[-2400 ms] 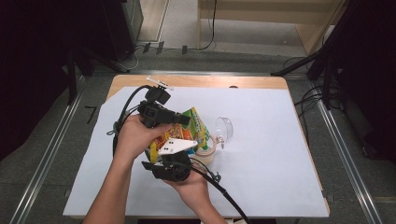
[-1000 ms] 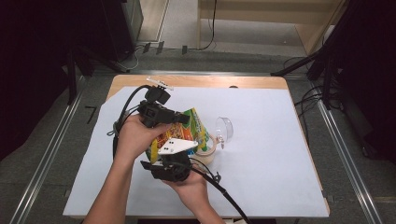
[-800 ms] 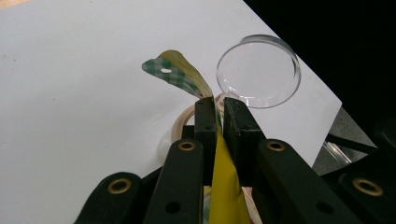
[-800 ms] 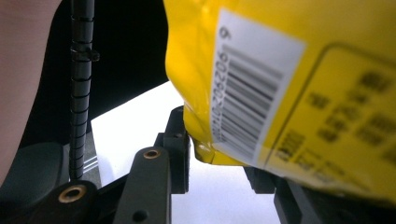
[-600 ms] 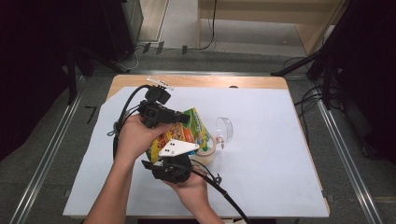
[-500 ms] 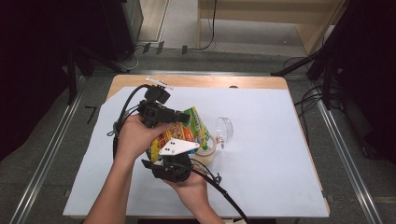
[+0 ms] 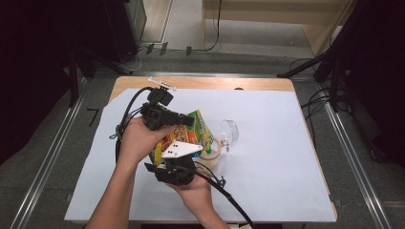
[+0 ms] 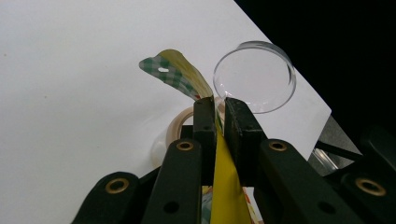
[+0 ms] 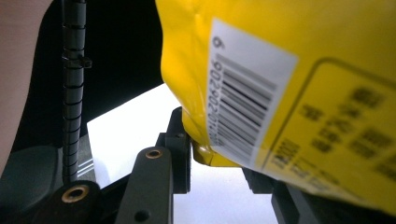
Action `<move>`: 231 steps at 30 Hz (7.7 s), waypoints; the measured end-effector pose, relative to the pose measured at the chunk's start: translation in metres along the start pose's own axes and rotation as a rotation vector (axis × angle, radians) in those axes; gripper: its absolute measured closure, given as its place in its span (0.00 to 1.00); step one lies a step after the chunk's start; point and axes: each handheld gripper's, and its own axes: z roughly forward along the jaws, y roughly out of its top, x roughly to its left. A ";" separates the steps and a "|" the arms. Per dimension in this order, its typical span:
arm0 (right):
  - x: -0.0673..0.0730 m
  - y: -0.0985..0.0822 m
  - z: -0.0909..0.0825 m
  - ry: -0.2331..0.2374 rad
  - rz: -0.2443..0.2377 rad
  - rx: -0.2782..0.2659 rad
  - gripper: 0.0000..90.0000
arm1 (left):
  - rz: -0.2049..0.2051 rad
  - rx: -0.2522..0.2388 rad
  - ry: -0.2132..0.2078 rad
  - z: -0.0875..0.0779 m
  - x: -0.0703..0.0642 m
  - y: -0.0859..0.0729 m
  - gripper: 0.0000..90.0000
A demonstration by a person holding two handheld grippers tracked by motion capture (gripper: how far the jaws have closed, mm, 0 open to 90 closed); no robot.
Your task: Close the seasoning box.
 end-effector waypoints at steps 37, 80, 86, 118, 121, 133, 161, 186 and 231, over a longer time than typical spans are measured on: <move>-0.004 -0.002 0.003 -0.014 -0.001 -0.006 0.78 | 0.006 0.003 -0.022 -0.002 -0.014 0.000 0.92; -0.001 0.000 0.002 -0.008 -0.011 0.002 0.78 | -0.029 -0.003 -0.067 -0.003 -0.004 0.000 0.93; 0.005 0.003 -0.001 0.015 0.004 -0.007 0.78 | -0.020 -0.008 -0.059 -0.006 -0.006 0.000 0.93; 0.004 0.004 -0.001 0.009 -0.003 -0.001 0.78 | -0.020 -0.022 -0.047 -0.006 -0.005 0.000 0.92; 0.004 0.004 -0.002 0.007 -0.010 -0.003 0.78 | -0.021 -0.021 -0.045 -0.006 -0.005 0.000 0.93; 0.003 0.002 -0.003 0.005 -0.010 0.014 0.78 | -0.028 -0.010 -0.069 -0.002 -0.002 0.000 0.92; 0.001 0.006 0.001 -0.021 0.004 0.034 0.79 | -0.016 -0.020 -0.093 -0.003 0.001 0.002 0.92; 0.004 0.006 -0.001 -0.028 0.034 -0.012 0.78 | 0.033 -0.012 -0.053 -0.002 -0.010 0.005 0.92; 0.000 0.005 0.001 -0.045 0.004 -0.024 0.80 | 0.034 -0.040 -0.056 -0.002 -0.006 0.006 0.92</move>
